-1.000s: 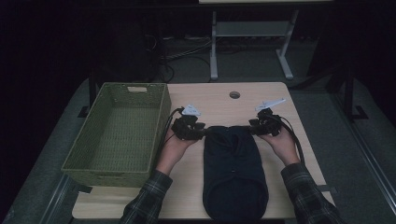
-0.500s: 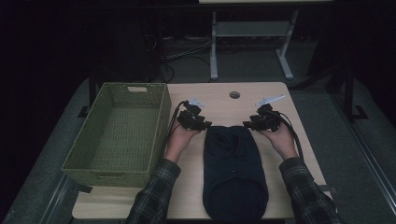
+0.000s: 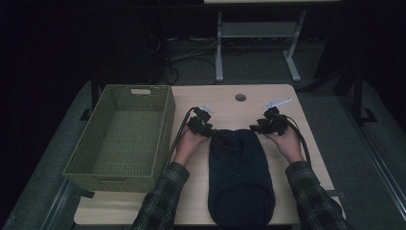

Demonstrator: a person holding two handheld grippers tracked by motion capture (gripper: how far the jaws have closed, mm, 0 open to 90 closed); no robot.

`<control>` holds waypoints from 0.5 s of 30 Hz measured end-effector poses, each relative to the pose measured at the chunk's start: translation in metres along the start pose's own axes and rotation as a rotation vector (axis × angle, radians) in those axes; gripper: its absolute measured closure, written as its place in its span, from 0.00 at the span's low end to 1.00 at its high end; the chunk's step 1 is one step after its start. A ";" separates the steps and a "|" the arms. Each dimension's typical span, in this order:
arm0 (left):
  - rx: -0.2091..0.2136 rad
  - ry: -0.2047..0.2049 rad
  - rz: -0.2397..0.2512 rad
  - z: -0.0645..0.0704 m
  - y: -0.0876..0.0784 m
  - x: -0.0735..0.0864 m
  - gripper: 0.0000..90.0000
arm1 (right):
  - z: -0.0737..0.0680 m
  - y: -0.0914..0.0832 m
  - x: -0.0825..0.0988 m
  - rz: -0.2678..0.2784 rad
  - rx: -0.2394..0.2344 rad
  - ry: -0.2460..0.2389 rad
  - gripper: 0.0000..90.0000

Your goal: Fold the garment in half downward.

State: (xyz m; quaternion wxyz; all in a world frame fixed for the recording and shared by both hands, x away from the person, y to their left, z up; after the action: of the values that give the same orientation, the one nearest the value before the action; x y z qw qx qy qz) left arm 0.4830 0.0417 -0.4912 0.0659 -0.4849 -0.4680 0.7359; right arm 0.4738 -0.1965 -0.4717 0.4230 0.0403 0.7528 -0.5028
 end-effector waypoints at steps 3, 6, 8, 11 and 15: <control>0.002 0.016 -0.013 0.000 0.003 0.002 0.57 | 0.002 0.005 0.002 -0.010 0.001 0.007 0.54; 0.000 0.019 -0.016 0.001 0.004 0.004 0.57 | 0.002 0.010 0.005 -0.026 0.000 0.010 0.54; 0.008 0.021 -0.013 0.001 0.005 0.005 0.57 | 0.002 0.013 0.008 -0.037 -0.002 0.012 0.54; 0.018 0.005 -0.003 0.001 0.006 0.006 0.58 | 0.003 0.017 0.011 -0.048 -0.011 0.022 0.55; 0.025 0.009 -0.005 0.001 0.006 0.007 0.60 | 0.002 0.022 0.014 -0.072 -0.018 0.009 0.58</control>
State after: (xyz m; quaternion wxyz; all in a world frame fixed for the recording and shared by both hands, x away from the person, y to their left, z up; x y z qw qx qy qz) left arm 0.4805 0.0415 -0.5000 0.0759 -0.4863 -0.4598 0.7392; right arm 0.4764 -0.1920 -0.4975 0.4017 0.0116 0.7602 -0.5106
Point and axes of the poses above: each handheld gripper's, and its own axes: y roughly forward along the jaws, x roughly out of its underside, z roughly to its right, the point moved 5 cm from there along y, roughly forward along the jaws, and after that the axes turned 2 degrees about y, right-handed, at the moved point
